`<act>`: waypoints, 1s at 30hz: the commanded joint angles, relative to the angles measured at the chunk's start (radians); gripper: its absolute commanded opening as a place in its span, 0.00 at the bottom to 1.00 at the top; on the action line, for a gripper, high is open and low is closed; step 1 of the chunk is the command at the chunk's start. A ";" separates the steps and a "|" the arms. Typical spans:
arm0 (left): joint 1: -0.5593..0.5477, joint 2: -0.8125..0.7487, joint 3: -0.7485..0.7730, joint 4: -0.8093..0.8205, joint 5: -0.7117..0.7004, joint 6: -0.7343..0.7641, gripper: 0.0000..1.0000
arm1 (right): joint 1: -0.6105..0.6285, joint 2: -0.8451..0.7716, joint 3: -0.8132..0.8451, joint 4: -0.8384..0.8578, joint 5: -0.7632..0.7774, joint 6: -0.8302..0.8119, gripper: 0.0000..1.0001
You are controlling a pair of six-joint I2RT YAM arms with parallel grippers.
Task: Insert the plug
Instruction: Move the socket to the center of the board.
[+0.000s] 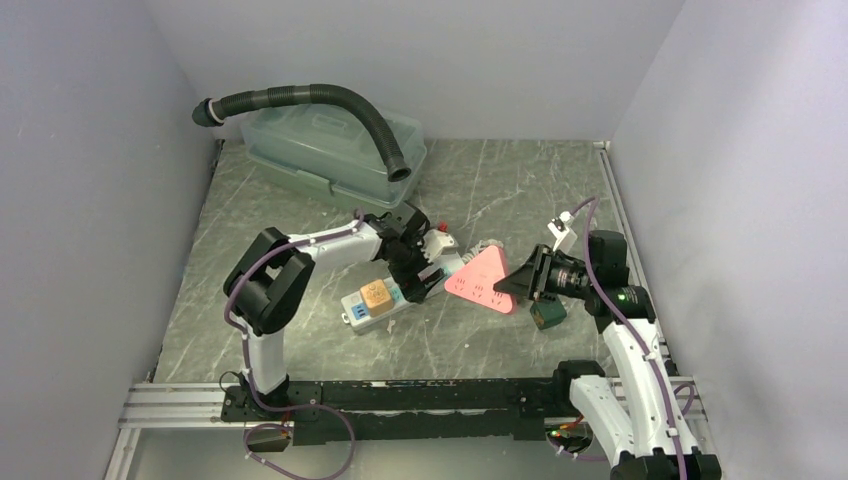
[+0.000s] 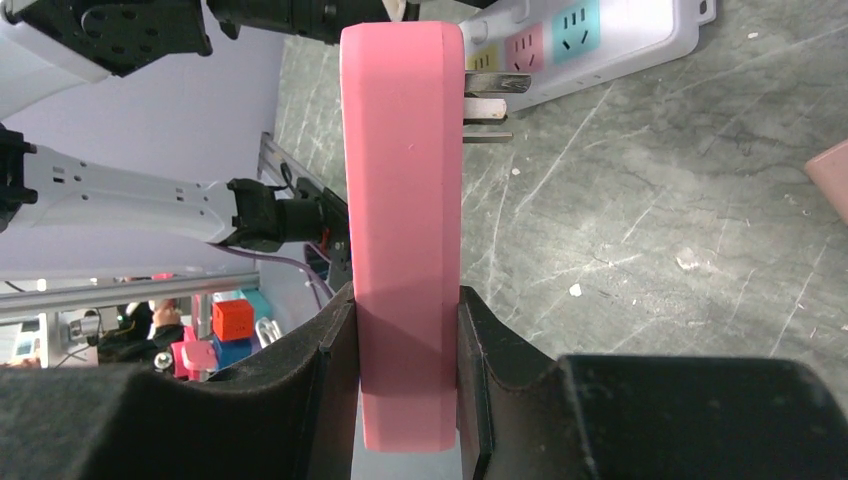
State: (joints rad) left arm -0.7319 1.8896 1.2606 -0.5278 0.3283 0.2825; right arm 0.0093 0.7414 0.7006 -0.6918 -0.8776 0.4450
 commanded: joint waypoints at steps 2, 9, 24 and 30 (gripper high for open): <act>-0.013 -0.038 -0.075 0.013 -0.035 0.112 1.00 | -0.005 0.002 -0.015 0.077 -0.051 0.016 0.00; 0.000 -0.156 -0.184 -0.024 -0.053 0.288 0.82 | -0.005 0.010 -0.160 0.289 -0.175 0.122 0.00; 0.151 -0.266 -0.241 -0.114 0.044 0.684 0.87 | 0.342 0.176 -0.195 0.502 -0.037 0.238 0.00; 0.185 -0.288 -0.158 -0.165 0.110 0.653 1.00 | 0.367 0.265 -0.146 0.510 -0.081 0.163 0.00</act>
State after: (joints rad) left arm -0.5640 1.6627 1.0218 -0.6662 0.3721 0.9047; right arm 0.3752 0.9924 0.4999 -0.2672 -0.9386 0.6445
